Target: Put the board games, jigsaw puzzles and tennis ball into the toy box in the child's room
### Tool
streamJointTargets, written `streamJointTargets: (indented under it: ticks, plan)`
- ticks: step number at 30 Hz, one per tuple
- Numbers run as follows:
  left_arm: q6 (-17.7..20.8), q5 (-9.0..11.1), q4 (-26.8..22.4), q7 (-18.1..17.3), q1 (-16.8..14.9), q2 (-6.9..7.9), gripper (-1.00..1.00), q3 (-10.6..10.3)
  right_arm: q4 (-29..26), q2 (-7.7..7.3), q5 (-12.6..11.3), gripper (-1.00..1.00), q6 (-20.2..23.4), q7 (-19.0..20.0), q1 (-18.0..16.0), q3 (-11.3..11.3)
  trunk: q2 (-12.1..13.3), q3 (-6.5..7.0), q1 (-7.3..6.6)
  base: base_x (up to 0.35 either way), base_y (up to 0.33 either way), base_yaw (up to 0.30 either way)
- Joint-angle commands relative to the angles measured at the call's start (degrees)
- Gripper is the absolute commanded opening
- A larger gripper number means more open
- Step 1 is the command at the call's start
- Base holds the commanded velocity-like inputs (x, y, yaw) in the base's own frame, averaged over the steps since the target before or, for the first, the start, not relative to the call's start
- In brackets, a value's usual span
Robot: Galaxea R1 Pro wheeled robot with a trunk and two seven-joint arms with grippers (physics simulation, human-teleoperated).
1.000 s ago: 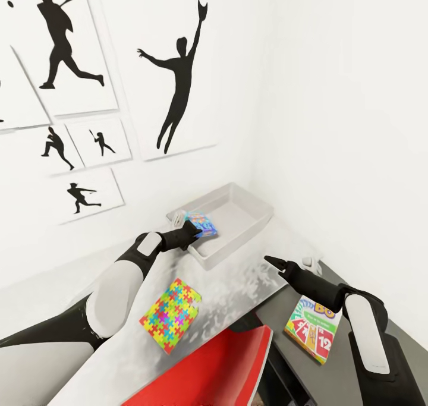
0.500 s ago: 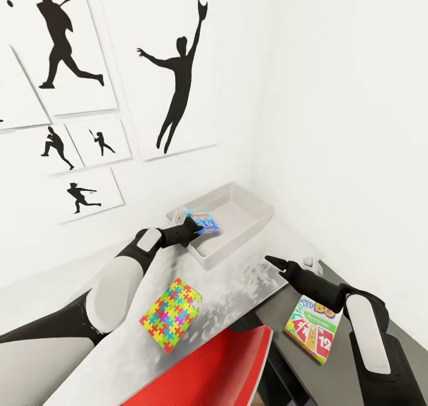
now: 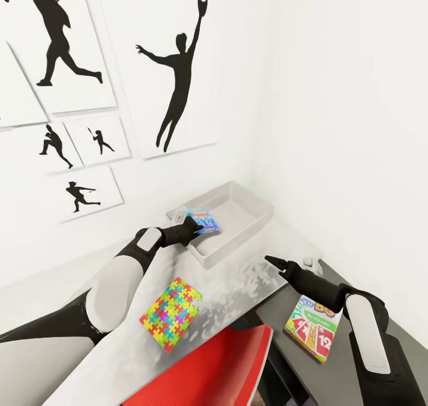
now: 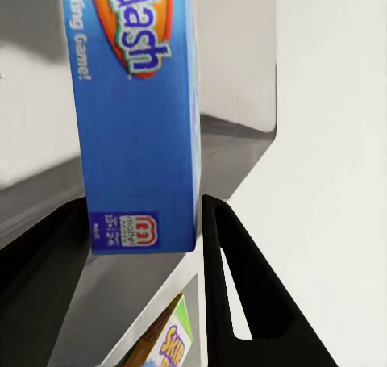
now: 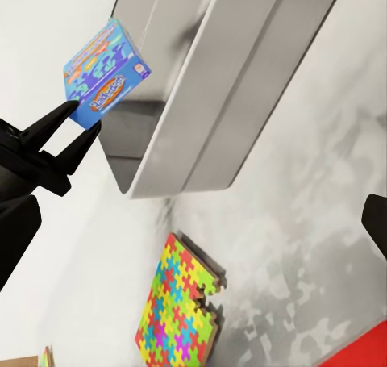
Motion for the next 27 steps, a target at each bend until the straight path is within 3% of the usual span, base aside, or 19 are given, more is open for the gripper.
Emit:
streamJointTargets:
  ticks: [1,13,14,27]
  plan:
    - [0.41,0.00,-0.09,-0.04,-0.05,-0.04,-1.00,0.41,-0.02,0.03,0.54,1.00,0.32,0.60,-0.06,-0.13,-0.12,-0.20,0.03,0.000,0.000,0.000]
    - [0.82,0.00,-0.09,0.02,-0.14,-0.04,-1.00,0.41,-0.02,-0.01,0.51,1.00,0.31,0.65,-0.06,-0.09,-0.12,-1.31,0.03,0.000,0.000,0.000]
    - [0.86,0.00,-0.09,0.03,-0.16,-0.04,1.00,0.41,-0.02,0.01,0.53,1.00,0.31,0.66,-0.06,-0.11,-0.12,-1.39,0.03,0.000,0.000,0.000]
    - [2.48,-0.05,-0.25,-1.44,-1.27,-0.04,1.00,0.39,-0.02,0.21,0.52,1.00,0.24,0.61,-0.06,0.18,-0.12,-1.51,0.03,0.000,0.000,0.000]
